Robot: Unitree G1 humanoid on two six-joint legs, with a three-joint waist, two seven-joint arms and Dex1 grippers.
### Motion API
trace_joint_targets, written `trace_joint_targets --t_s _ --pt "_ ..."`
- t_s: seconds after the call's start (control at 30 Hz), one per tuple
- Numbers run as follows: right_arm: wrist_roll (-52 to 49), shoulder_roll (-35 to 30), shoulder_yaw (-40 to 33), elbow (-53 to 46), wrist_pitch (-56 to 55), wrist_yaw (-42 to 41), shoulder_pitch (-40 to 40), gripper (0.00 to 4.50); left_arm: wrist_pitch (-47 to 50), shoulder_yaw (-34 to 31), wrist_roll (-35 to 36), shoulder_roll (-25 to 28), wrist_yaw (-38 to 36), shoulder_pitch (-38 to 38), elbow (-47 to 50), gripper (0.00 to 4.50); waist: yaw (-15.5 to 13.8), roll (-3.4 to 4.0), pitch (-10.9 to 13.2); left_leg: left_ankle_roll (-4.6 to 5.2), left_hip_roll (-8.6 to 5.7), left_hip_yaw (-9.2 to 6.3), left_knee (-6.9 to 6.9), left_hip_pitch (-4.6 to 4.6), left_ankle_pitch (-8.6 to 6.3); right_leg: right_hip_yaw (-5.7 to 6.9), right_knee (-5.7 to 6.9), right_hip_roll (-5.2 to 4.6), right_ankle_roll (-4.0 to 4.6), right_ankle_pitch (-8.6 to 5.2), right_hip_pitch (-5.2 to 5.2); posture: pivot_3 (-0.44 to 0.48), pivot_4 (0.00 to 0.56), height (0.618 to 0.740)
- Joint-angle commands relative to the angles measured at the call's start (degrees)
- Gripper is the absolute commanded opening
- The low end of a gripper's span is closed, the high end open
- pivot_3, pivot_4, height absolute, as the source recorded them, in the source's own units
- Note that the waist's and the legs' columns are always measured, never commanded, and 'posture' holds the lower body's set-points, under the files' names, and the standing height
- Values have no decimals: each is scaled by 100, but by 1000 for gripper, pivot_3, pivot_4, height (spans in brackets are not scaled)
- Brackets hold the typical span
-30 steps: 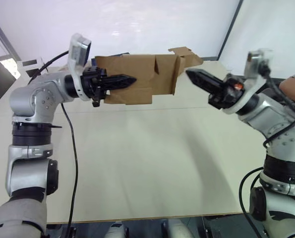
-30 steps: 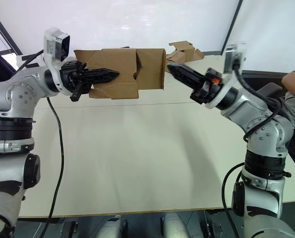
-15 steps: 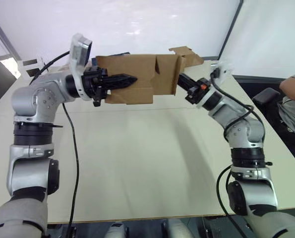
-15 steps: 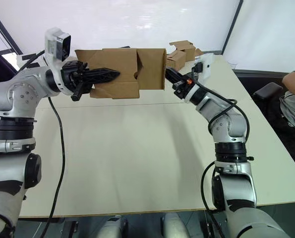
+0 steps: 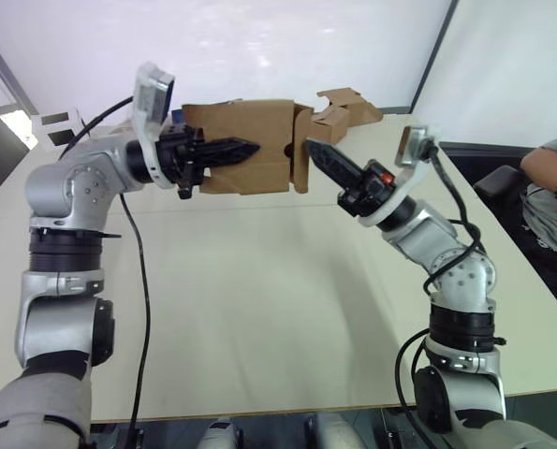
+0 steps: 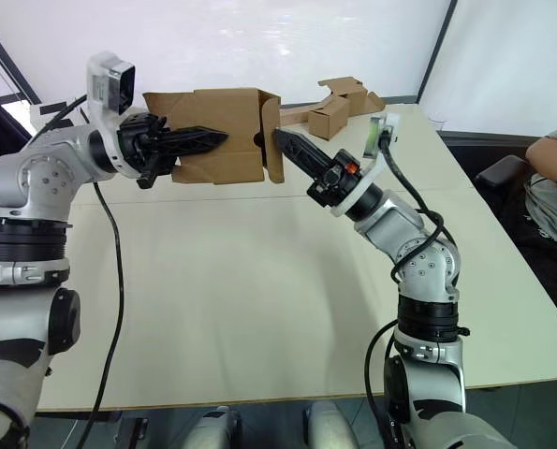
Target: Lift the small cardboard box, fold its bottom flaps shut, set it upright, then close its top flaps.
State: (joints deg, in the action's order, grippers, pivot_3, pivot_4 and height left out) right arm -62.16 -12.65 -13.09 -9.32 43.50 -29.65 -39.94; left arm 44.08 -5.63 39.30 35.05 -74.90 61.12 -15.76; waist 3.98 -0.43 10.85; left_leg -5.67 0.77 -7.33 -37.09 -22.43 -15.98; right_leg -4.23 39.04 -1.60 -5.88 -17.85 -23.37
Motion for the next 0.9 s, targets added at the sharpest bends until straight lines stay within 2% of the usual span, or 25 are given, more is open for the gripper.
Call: trace_joint_targets --t_s 0.03,0.07,0.17,0.33,0.47,0.6,0.73,0.87,0.9 --pt "-194 68 -57 -193 -37 114 -5 47 -124 -90 51 16 -49 233 51 0 3 0 0 0 0 0 0 0 0 0 0 0 0 0 0 0 150 740" --pt "-198 67 -49 -193 -44 119 14 47 -123 -101 58 20 -51 234 46 0 5 0 0 0 0 0 0 0 0 0 0 0 0 0 0 0 150 740" --pt "-206 43 -11 -200 -51 123 43 685 -121 -121 72 25 -49 227 38 0 13 0 0 1 0 0 1 0 -1 -1 0 1 0 0 -1 0 150 740" --pt "-97 15 42 -117 -94 88 52 2628 -128 -128 89 16 -29 224 39 0 13 0 0 4 1 0 1 0 -2 0 0 2 0 0 -1 0 150 740" --pt "-218 -19 -2 -130 -62 39 51 2628 -119 -145 93 43 -23 217 34 0 9 0 0 7 1 0 1 0 -4 0 0 2 0 0 -1 0 150 740" --pt "-642 -307 -471 -52 -47 33 -78 2628 -81 -176 113 93 -22 204 51 0 -1 0 0 14 0 0 1 0 -8 0 -1 1 0 0 0 0 150 740" --pt "-545 -696 -972 514 -363 93 -302 2628 -46 -185 144 123 -23 188 89 0 1 0 0 20 -1 0 1 0 -11 0 -2 0 0 0 0 0 150 740" --pt "-321 -751 -1016 924 -568 103 -434 2628 -47 -178 153 125 -25 197 84 0 26 0 0 22 0 1 3 2 -12 -1 -1 3 0 0 0 0 150 740" --pt "-206 -714 -1021 1101 -683 151 -491 2378 -42 -177 157 122 -23 199 97 0 32 1 0 22 1 2 3 2 -12 -3 -1 4 0 0 -1 0 150 740"
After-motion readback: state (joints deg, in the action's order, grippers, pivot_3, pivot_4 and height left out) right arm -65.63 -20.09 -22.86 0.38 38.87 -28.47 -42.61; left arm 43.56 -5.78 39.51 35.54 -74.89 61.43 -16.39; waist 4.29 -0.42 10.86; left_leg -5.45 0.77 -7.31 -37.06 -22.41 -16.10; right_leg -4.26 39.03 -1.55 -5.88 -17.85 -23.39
